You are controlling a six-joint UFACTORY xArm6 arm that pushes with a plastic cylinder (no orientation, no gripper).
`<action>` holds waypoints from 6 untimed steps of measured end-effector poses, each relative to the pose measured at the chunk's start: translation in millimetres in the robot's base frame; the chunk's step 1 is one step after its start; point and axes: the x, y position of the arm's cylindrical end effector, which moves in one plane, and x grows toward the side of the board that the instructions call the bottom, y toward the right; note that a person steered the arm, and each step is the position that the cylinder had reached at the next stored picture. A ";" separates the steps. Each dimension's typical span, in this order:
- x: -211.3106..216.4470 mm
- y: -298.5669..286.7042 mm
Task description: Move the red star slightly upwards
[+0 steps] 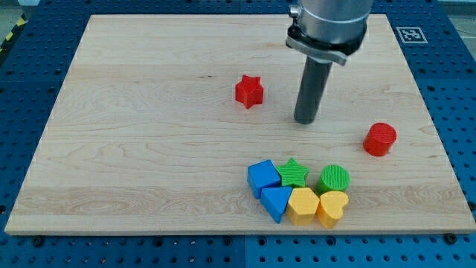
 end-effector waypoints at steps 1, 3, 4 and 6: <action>-34.6 -52.0; -92.7 -171.9; -80.4 -149.8; -2.0 -121.1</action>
